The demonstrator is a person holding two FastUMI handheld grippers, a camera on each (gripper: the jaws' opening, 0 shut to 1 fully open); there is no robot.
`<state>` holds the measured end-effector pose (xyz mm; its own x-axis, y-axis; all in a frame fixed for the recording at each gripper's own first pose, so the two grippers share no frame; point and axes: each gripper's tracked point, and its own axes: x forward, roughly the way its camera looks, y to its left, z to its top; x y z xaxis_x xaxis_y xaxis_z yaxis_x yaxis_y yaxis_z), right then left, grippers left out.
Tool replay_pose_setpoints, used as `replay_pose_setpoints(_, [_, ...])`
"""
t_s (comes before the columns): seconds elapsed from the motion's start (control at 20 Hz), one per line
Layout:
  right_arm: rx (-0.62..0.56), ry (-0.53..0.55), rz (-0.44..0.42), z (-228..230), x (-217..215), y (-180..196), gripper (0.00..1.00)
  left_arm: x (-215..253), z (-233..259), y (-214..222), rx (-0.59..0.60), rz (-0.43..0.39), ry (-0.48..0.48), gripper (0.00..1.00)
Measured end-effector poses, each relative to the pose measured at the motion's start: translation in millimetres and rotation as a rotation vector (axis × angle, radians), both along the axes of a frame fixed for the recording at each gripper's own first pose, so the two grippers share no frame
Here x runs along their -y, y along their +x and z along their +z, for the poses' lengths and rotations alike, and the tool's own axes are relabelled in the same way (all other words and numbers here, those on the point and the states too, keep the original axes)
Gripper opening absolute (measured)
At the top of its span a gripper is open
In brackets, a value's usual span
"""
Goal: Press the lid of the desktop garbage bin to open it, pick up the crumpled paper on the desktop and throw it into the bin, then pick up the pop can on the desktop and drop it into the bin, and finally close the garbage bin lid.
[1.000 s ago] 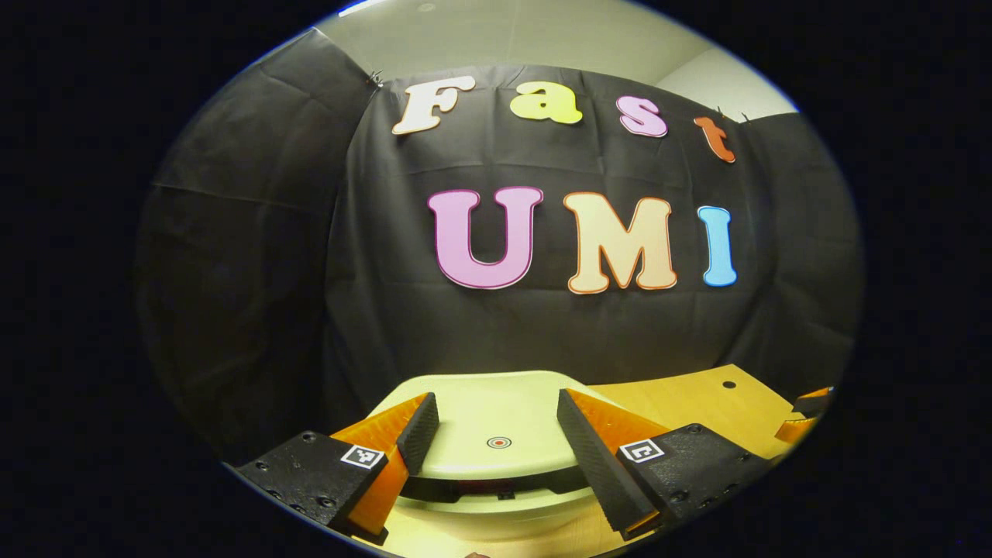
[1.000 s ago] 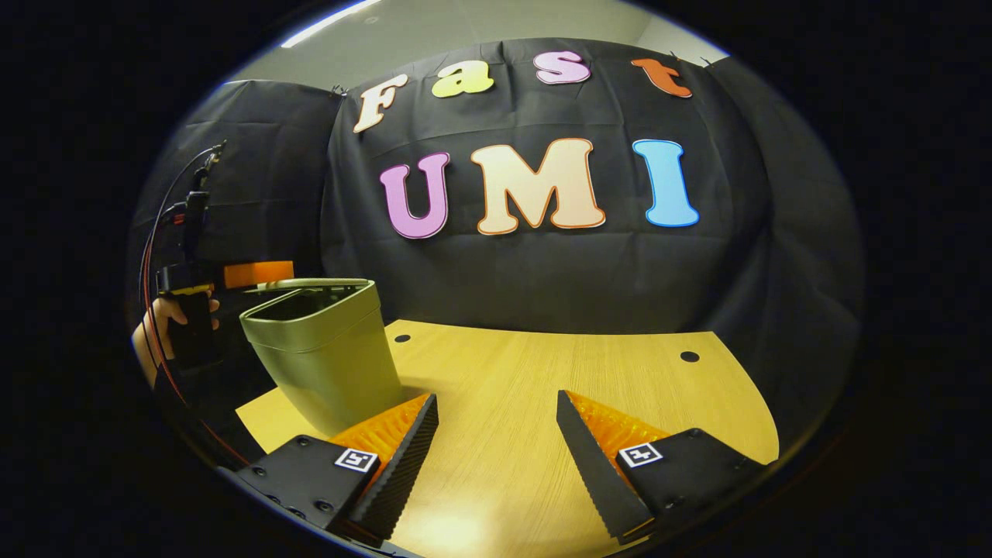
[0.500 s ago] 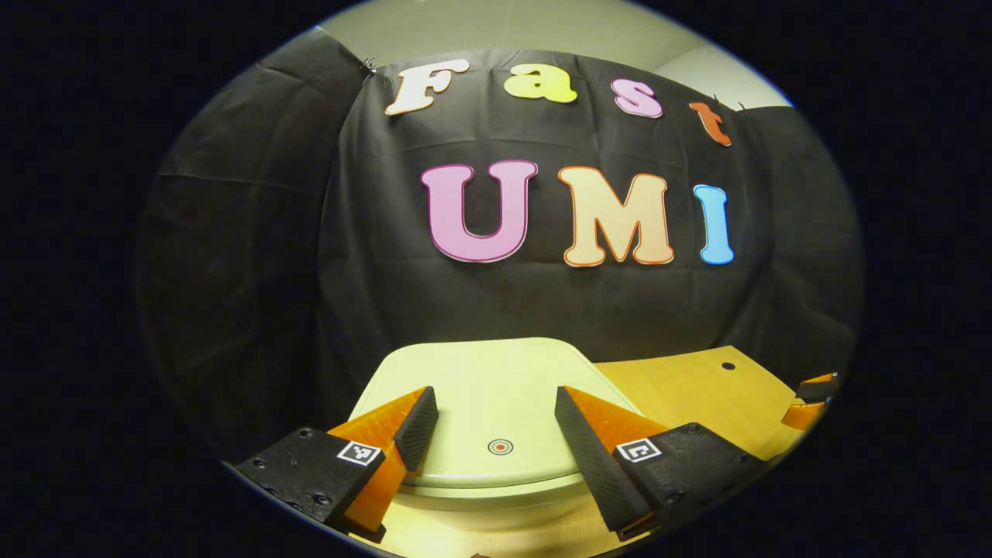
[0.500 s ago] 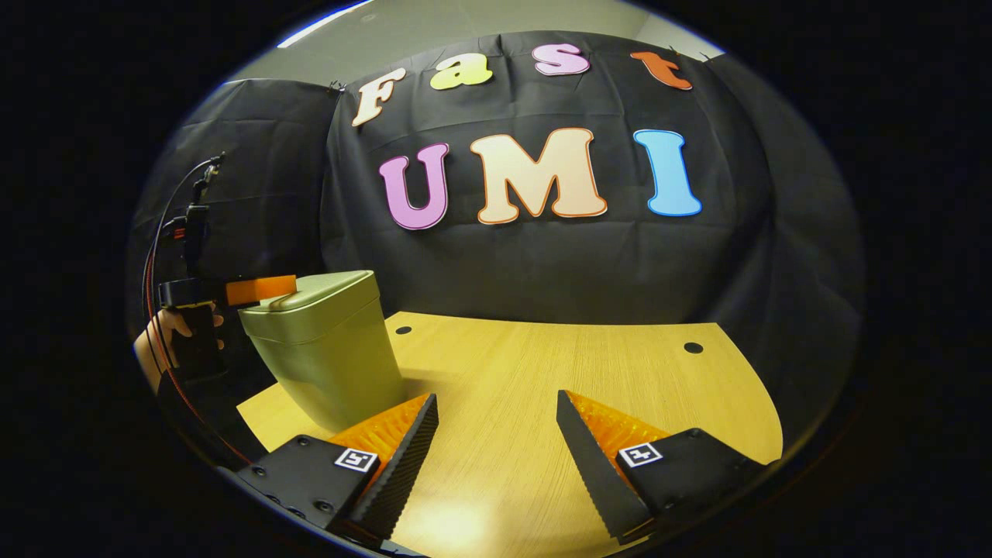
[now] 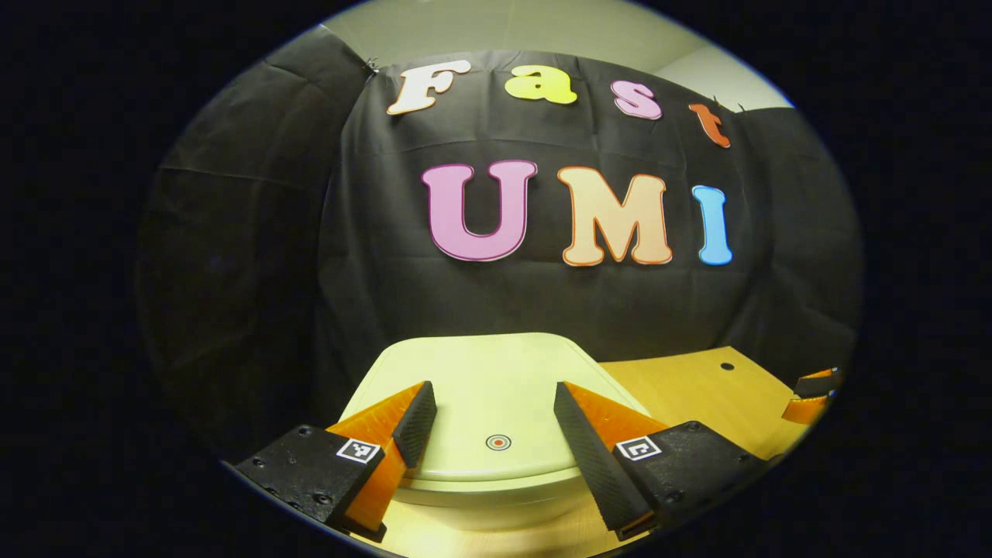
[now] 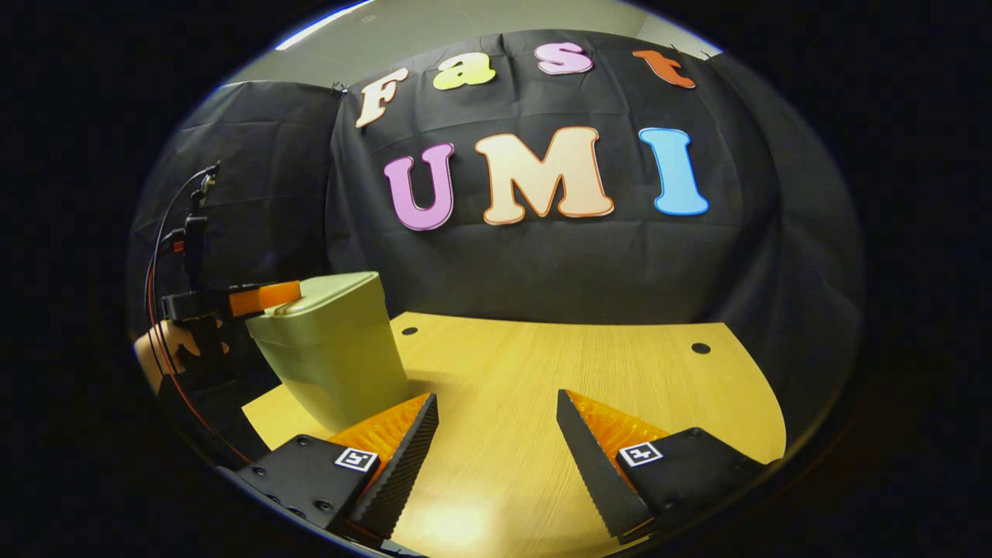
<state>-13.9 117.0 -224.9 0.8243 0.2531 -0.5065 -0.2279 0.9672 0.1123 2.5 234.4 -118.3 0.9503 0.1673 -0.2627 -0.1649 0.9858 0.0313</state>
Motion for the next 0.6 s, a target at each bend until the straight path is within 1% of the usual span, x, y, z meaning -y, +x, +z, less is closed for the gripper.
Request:
replay_pose_setpoints(0.1, [0.063, 0.006, -0.013, 25, 7, 8, 0.96, 5, 12, -2, 0.054, 0.018, 0.014, 0.94])
replay_pose_setpoints(0.15, [0.097, 0.006, -0.022, 38, 10, 12, 0.96, 12, 20, -1, 0.095, 0.010, 0.005, 0.93])
replay_pose_setpoints(0.25, [0.153, 0.000, -0.047, 61, 21, 19, 0.96, 41, 38, 3, 0.159, -0.030, -0.005, 0.92])
replay_pose_setpoints(0.35, [0.199, 0.007, -0.075, 80, 31, 24, 0.94, 67, 47, 7, 0.178, -0.080, 0.017, 0.93])
replay_pose_setpoints(0.4, [0.219, 0.015, -0.090, 88, 36, 24, 0.94, 80, 52, 8, 0.179, -0.109, 0.028, 0.92])
replay_pose_setpoints(0.45, [0.236, 0.021, -0.102, 96, 40, 25, 0.96, 93, 53, 7, 0.179, -0.133, 0.038, 0.92])
replay_pose_setpoints(0.5, [0.252, 0.022, -0.114, 101, 45, 26, 0.96, 105, 55, 7, 0.176, -0.152, 0.047, 0.93])
replay_pose_setpoints(0.55, [0.265, 0.021, -0.120, 106, 50, 26, 0.96, 120, 58, 8, 0.183, -0.178, 0.047, 0.92])
replay_pose_setpoints(0.6, [0.281, 0.018, -0.130, 111, 55, 27, 0.96, 135, 62, 8, 0.196, -0.198, 0.040, 0.92])
